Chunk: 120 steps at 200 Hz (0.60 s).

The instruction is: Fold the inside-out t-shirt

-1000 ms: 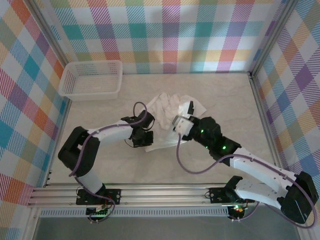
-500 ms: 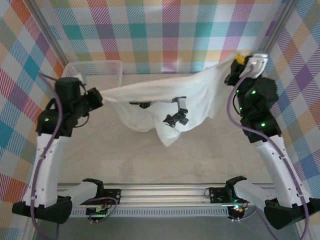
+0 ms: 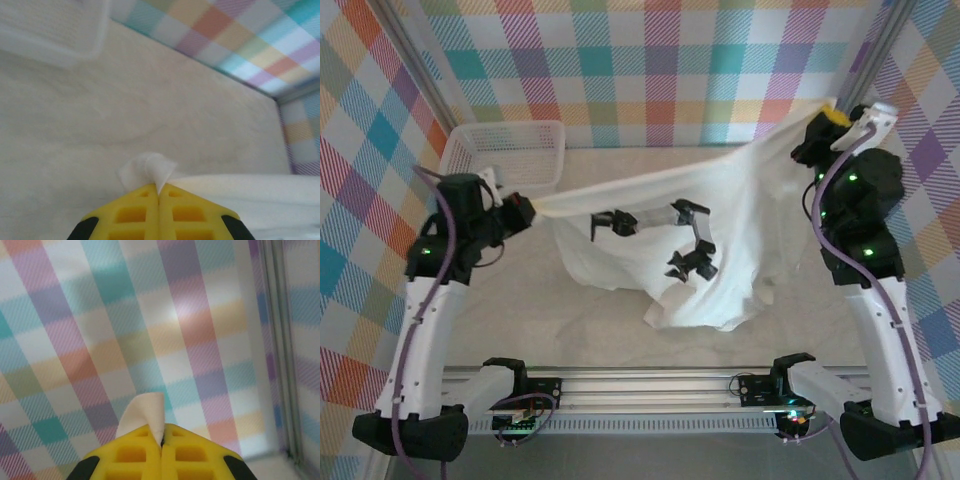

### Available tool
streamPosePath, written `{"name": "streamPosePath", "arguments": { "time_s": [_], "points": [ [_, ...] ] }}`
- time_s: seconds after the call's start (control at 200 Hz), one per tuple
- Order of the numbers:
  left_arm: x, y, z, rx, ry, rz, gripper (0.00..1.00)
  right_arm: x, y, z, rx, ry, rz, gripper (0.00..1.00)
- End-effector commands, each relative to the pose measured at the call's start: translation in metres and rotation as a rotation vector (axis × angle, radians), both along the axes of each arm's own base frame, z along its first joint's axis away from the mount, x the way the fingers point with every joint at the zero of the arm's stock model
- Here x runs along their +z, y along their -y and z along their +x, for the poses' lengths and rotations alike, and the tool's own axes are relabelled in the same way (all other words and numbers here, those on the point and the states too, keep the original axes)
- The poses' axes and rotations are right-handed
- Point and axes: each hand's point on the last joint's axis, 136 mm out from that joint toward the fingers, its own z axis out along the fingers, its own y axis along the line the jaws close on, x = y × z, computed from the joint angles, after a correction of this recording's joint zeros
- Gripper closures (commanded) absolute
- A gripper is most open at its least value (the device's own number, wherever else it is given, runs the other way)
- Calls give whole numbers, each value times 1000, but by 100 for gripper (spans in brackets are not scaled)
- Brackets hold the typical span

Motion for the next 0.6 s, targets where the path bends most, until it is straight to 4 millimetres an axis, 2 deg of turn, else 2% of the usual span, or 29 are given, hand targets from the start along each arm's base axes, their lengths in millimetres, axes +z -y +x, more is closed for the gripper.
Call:
{"name": "streamPosePath", "arguments": {
  "time_s": [0.0, 0.07, 0.1, 0.135, 0.195, 0.26, 0.315, 0.375, 0.505, 0.595],
  "points": [
    [-60, 68, -11, -226, -70, -172, 100, -120, 3, 27, 19, -295, 201, 100],
    [-115, 108, -53, -382, -170, -103, 97, -171, 5, 22, 34, -378, 282, 100],
    [-140, 116, -75, -433, -228, -55, 96, -187, 7, 18, 23, -403, 297, 100],
    [-160, 120, -95, -471, -276, -14, 94, -201, 10, 11, 5, -424, 298, 100],
    [-177, 121, -123, -515, -312, 27, 86, -216, 17, -1, -32, -443, 305, 100],
    [-176, 120, -138, -549, -293, 22, 70, -224, 19, -9, -41, -452, 308, 100],
    [-168, 115, -141, -554, -255, 34, 53, -228, 16, -12, -29, -468, 314, 100],
    [-158, 103, -135, -516, -207, 97, 45, -231, 10, -12, 10, -487, 300, 100],
    [-141, 80, -108, -362, -178, 212, 44, -240, -3, -12, 75, -532, 309, 100],
    [-147, 78, -91, -278, -256, 255, 48, -243, -10, -11, 110, -549, 331, 100]
  ]
}}
